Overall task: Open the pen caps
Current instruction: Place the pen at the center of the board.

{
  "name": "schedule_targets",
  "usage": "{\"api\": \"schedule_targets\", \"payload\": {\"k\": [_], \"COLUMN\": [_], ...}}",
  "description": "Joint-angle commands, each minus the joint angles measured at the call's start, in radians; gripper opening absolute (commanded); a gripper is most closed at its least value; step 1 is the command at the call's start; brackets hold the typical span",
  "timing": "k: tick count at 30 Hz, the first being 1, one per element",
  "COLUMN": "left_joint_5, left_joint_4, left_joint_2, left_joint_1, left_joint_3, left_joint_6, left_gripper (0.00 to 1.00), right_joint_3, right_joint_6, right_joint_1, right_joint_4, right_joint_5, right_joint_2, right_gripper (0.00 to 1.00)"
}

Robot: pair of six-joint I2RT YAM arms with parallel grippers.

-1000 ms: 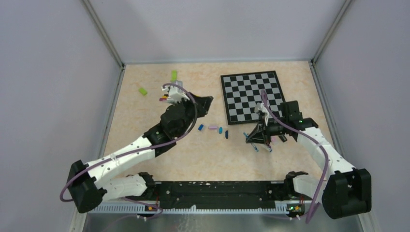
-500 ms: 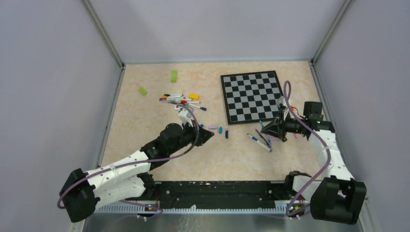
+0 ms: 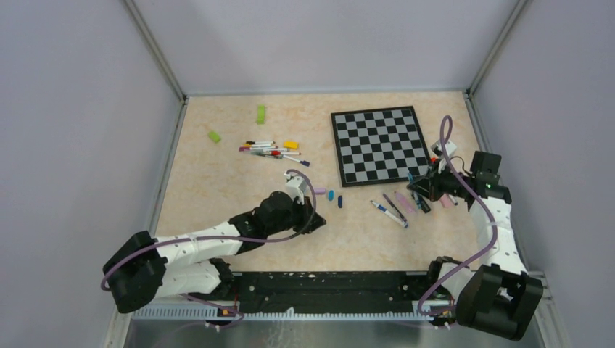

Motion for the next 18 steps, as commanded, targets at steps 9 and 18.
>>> {"api": "schedule_targets", "payload": {"k": [9, 18], "left_joint_5": [-0.274, -0.331], "left_joint_4": [-0.126, -0.216], "left_joint_2": [0.149, 0.179], "left_joint_1": [-0.017, -0.018], "left_joint_3": [0.075, 0.104], "left_joint_6": [-0.054, -0.102], "left_gripper": [0.00, 0.00], "right_joint_3": [0.057, 0.035], "right_joint_6": [-0.077, -0.512], "right_joint_1": [-0.025, 0.139], "right_joint_4": [-0.027, -0.443], "right_joint_5": [0.239, 0.296], "right_joint_2": [0.029, 0.036], "right_gripper": [0.00, 0.00]}}
